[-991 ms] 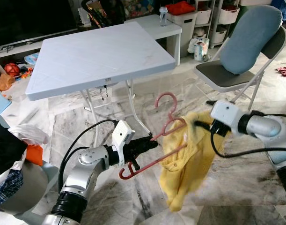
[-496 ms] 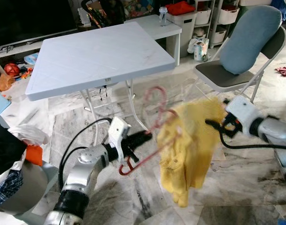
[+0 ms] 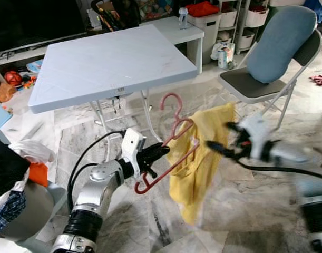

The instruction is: Hang hanger

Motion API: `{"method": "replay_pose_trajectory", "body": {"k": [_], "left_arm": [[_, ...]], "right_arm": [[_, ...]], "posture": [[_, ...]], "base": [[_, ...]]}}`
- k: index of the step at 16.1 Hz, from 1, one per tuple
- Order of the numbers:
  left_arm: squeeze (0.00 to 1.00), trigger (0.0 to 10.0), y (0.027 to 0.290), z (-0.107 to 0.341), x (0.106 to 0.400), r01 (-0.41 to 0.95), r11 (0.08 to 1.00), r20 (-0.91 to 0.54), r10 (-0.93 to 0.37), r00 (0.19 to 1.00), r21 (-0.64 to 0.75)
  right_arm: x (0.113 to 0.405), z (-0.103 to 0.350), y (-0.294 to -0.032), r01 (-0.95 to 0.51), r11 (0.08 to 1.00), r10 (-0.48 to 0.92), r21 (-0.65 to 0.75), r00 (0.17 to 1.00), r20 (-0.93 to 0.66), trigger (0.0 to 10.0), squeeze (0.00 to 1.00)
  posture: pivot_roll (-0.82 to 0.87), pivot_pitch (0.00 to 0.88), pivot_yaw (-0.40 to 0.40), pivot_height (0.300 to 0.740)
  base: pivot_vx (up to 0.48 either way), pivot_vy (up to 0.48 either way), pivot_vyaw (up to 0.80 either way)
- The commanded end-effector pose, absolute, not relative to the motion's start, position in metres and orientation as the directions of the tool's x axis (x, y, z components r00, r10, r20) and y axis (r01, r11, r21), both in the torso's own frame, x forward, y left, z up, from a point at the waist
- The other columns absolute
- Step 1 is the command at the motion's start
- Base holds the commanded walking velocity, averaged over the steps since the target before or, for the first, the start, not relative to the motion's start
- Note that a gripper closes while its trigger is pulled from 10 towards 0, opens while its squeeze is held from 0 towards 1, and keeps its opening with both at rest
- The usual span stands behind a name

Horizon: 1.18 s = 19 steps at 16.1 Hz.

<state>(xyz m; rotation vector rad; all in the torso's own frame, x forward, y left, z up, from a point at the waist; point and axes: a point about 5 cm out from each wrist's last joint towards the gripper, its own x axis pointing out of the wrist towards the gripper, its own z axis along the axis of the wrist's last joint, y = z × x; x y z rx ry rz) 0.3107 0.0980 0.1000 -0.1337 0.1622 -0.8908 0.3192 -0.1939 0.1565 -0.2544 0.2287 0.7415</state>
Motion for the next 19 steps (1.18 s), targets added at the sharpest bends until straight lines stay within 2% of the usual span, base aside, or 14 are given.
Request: {"method": "replay_pose_trajectory", "body": {"k": [1,4,5,6,7,8,10,11,13,15,16,17,19], "left_arm": [[0.00,0.0,0.100,0.118,0.318,0.764,0.628,-0.008,-0.773,0.634,-0.148],[0.00,0.0,0.096,0.121,0.318,0.765,0.626,0.006,-0.774,0.634,-0.150],[0.00,0.0,0.095,0.121,0.318,0.766,0.625,0.008,-0.774,0.633,-0.150],[0.00,0.0,0.095,0.122,0.318,0.769,0.622,0.012,-0.776,0.630,-0.150],[0.00,0.0,0.094,0.123,0.318,0.770,0.620,0.013,-0.777,0.629,-0.148],[0.00,0.0,0.093,0.124,0.318,0.773,0.617,0.018,-0.780,0.626,-0.148],[0.00,0.0,0.092,0.125,0.318,0.775,0.614,0.021,-0.782,0.623,-0.148],[0.00,0.0,0.092,0.125,0.317,0.776,0.613,0.021,-0.783,0.622,-0.149],[0.00,0.0,0.091,0.124,0.316,0.780,0.608,0.020,-0.787,0.617,-0.149],[0.00,0.0,0.090,0.124,0.315,0.783,0.603,0.019,-0.790,0.612,-0.150],[0.00,0.0,0.089,0.123,0.314,0.787,0.598,0.019,-0.794,0.608,-0.151],[0.00,0.0,0.088,0.123,0.314,0.789,0.596,0.018,-0.796,0.605,-0.150],[0.00,0.0,0.087,0.123,0.313,0.794,0.590,0.018,-0.801,0.599,-0.149]], "right_arm": [[0.317,0.157,-0.188,-0.690,0.711,0.640,-0.132,0.714,-0.284,10.0,0.00],[0.315,0.147,-0.173,-0.652,0.747,0.600,-0.133,0.746,-0.289,10.0,0.00],[0.315,0.144,-0.171,-0.638,0.760,0.585,-0.123,0.754,-0.297,8.8,0.00],[0.315,0.141,-0.167,-0.639,0.756,0.578,-0.139,0.753,-0.314,4.9,0.00],[0.316,0.139,-0.165,-0.634,0.759,0.570,-0.150,0.758,-0.317,4.7,0.00],[0.320,0.137,-0.162,-0.603,0.778,0.537,-0.179,0.785,-0.309,0.0,0.00],[0.328,0.138,-0.157,-0.535,0.805,0.469,-0.258,0.839,-0.275,0.0,0.00],[0.329,0.138,-0.153,-0.530,0.813,0.470,-0.240,0.842,-0.266,0.0,0.00],[0.332,0.138,-0.151,-0.508,0.815,0.446,-0.279,0.857,-0.257,10.0,0.00],[0.336,0.138,-0.150,-0.480,0.832,0.422,-0.279,0.873,-0.243,10.0,0.00],[0.338,0.137,-0.149,-0.467,0.833,0.412,-0.297,0.881,-0.232,3.6,0.00],[0.339,0.136,-0.150,-0.462,0.840,0.408,-0.286,0.884,-0.229,0.0,0.00],[0.339,0.133,-0.152,-0.446,0.846,0.390,-0.292,0.891,-0.231,0.0,0.00]], "posture": [[-0.14,0.000,0.062,0.740],[-0.14,0.000,0.060,0.740],[-0.14,0.000,0.061,0.740],[-0.14,0.000,0.062,0.740],[-0.14,0.000,0.062,0.740],[-0.14,0.000,0.059,0.740],[-0.14,0.000,0.056,0.740],[-0.14,0.000,0.056,0.740],[-0.14,0.000,0.055,0.740],[-0.14,0.000,0.053,0.740],[-0.14,0.000,0.053,0.740],[-0.14,0.000,0.052,0.740],[-0.13,0.000,0.051,0.740]], "base": [[0.000,0.000,0.00],[0.000,0.000,0.00],[0.000,0.000,0.00],[0.000,0.000,0.00],[0.000,0.000,0.00],[0.000,0.000,0.00],[0.000,0.000,0.00],[0.000,0.000,0.00],[0.000,0.000,0.00],[0.000,0.000,0.00],[0.000,0.000,0.00],[0.000,0.000,0.00],[0.000,0.000,0.00]]}}
